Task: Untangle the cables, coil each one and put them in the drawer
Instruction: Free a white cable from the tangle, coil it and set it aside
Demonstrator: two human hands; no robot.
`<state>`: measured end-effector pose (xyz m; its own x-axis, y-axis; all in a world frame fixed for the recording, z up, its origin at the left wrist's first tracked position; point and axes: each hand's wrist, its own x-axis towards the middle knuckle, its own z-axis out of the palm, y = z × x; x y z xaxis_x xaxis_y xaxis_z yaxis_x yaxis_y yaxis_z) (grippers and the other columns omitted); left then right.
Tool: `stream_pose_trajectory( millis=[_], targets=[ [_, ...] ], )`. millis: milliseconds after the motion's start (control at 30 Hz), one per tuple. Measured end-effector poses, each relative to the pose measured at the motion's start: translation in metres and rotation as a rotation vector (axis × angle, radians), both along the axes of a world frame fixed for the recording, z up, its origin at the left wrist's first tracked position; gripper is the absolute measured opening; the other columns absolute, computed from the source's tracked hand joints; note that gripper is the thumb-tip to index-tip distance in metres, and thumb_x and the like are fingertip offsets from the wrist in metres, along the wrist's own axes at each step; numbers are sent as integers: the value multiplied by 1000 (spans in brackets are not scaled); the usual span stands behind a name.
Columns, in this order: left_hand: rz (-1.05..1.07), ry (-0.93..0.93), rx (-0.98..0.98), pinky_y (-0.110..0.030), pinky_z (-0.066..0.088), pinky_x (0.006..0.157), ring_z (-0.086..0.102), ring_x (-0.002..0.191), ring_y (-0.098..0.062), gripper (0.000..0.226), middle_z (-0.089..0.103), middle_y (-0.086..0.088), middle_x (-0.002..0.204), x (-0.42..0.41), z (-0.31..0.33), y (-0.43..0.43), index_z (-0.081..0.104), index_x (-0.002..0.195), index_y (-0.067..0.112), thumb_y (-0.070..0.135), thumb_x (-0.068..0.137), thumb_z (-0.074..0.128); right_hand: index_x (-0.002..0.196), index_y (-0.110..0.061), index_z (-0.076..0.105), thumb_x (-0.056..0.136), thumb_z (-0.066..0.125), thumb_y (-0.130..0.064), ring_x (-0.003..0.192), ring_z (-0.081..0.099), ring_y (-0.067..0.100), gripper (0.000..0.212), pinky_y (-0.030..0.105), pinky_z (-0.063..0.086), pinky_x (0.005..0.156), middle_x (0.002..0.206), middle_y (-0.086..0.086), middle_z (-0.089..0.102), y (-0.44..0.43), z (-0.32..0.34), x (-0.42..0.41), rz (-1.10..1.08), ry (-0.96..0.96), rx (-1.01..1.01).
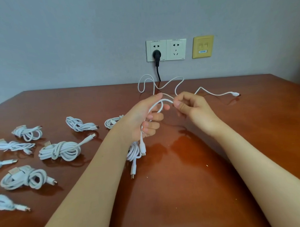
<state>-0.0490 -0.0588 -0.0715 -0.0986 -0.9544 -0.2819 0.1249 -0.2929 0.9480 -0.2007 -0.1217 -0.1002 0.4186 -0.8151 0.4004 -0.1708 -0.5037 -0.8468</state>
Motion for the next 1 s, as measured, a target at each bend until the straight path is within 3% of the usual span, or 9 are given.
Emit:
stream_pose_trajectory(
  millis=[133, 233, 400, 467, 567, 667, 800, 900, 1000],
  targets=[
    [-94, -250, 23, -11, 16, 31, 20, 29, -4, 46, 27, 7, 51, -5, -1, 0, 53, 88, 15, 59, 88, 43, 72, -21, 59, 88, 60, -8, 55, 44, 0, 20, 10, 34, 59, 58, -10, 50, 4, 4, 4, -126, 76, -197],
    [-114, -298, -10, -13, 22, 34, 25, 33, -5, 37, 33, 8, 50, -9, -5, -1, 55, 86, 15, 49, 94, 42, 75, -22, 59, 86, 60, -5, 56, 49, -7, 20, 7, 35, 59, 57, -15, 52, 7, 5, 4, -143, 156, -288],
    [23, -235, -67, -19, 36, 47, 45, 46, -8, 34, 45, 9, 48, -10, -12, -5, 54, 81, 15, 35, 101, 35, 79, -28, 57, 88, 58, -10, 61, 49, 3, 20, 12, 36, 61, 61, -12, 56, 8, 3, 8, -165, 183, -310],
    [107, -147, -117, -21, 48, 51, 58, 52, -10, 32, 54, 7, 49, -10, -12, -6, 53, 79, 14, 29, 102, 35, 87, -28, 60, 88, 52, -6, 64, 48, 11, 24, 22, 39, 64, 66, -6, 59, 9, 2, 7, -152, 218, -309],
    [173, -13, -155, -24, 56, 59, 67, 60, -11, 30, 66, 3, 56, -10, -11, -7, 52, 81, 12, 23, 103, 35, 108, -26, 61, 88, 47, -6, 66, 44, 11, 32, 28, 38, 66, 68, -15, 52, 9, 0, 7, -141, 322, -338],
    [196, -21, -180, -20, 53, 47, 57, 42, -7, 30, 60, 3, 49, -9, -11, -7, 51, 81, 11, 24, 102, 36, 115, -25, 53, 92, 49, -16, 65, 45, 12, 25, 27, 32, 65, 69, -17, 49, 7, -2, 5, -188, 371, -333],
    [200, -4, -266, -15, 32, 37, 29, 33, -3, 28, 43, 7, 43, -9, -12, -9, 48, 82, 11, 23, 103, 34, 100, -20, 56, 94, 50, -22, 77, 54, 21, 9, 29, 33, 65, 75, -11, 57, 4, -3, 3, -223, 395, -346],
    [238, 31, -277, -14, 27, 36, 26, 32, -3, 24, 41, 7, 42, -7, -12, -10, 49, 88, 11, 24, 102, 35, 98, -21, 63, 94, 51, -23, 78, 58, 24, 12, 35, 45, 72, 73, -7, 60, 8, 0, 8, -222, 346, -379],
    [228, 47, -309, -14, 27, 37, 26, 32, -3, 24, 42, 7, 42, -7, -12, -9, 55, 98, 10, 24, 102, 35, 95, -20, 66, 93, 53, -20, 71, 56, 23, 14, 35, 45, 70, 69, -3, 60, 16, 2, 14, -192, 314, -377]
  ],
)
